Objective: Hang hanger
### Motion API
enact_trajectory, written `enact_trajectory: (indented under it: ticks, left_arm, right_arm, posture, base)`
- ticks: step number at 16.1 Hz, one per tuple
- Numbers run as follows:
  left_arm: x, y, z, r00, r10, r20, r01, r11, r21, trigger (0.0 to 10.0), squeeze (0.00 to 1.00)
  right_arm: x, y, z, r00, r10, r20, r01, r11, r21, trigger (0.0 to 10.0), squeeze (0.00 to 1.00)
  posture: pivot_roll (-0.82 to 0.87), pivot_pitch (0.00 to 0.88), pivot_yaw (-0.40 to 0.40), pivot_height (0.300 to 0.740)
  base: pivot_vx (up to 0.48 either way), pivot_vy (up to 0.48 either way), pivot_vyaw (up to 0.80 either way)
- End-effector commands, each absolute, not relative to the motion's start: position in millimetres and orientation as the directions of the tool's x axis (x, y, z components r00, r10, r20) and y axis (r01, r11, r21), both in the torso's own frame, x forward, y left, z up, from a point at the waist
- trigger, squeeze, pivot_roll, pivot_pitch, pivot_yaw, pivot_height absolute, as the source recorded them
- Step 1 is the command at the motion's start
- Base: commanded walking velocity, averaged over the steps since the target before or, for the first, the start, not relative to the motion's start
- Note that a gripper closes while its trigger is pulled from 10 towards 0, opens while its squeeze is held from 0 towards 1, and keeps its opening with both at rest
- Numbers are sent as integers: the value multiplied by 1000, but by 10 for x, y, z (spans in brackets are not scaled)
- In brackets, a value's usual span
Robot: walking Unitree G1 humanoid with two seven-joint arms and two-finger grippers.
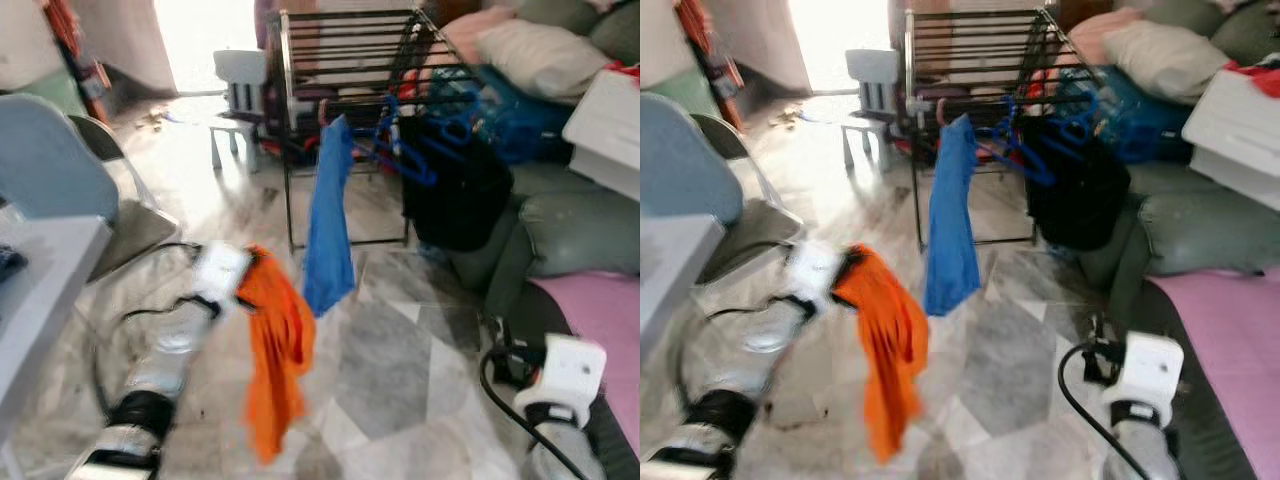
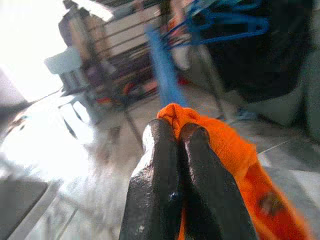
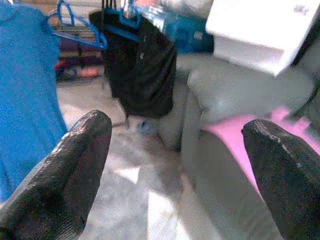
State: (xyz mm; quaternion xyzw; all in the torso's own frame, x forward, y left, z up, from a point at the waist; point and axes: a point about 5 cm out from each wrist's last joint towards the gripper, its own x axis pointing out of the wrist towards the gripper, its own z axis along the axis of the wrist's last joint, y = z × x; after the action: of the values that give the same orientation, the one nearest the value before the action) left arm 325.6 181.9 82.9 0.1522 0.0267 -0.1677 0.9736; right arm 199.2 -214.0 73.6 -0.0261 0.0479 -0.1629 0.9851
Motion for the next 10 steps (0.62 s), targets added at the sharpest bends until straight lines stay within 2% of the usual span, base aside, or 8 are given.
enact_trajectory:
  ticks: [1,4,8,10]
  left_arm:
    - [3201,1914,799,950,-293,-108,313,902,297,10000,0]
    - [3209,1867,758,958,-262,-112,283,923,259,10000,0]
    - [3231,1774,816,968,-237,-87,251,940,231,10000,0]
    - [3251,1747,846,972,-224,-75,235,946,222,10000,0]
  right_arm:
    - [2024,-2047,816,957,-287,-51,279,952,-128,10000,0]
    - [2075,-1989,877,964,-264,-32,260,961,-90,10000,0]
    - [2146,-1899,993,986,-163,-23,159,979,-130,10000,0]
    - [2167,-1904,1019,988,-154,-16,151,981,-122,10000,0]
  posture:
    - [58,0,-18,740]
    - [57,0,-39,740]
    - [49,0,-86,740]
    - [41,0,-83,740]
  base:
    - [262,0,0]
    - [265,0,0]
    - [263,0,0]
    - [262,0,0]
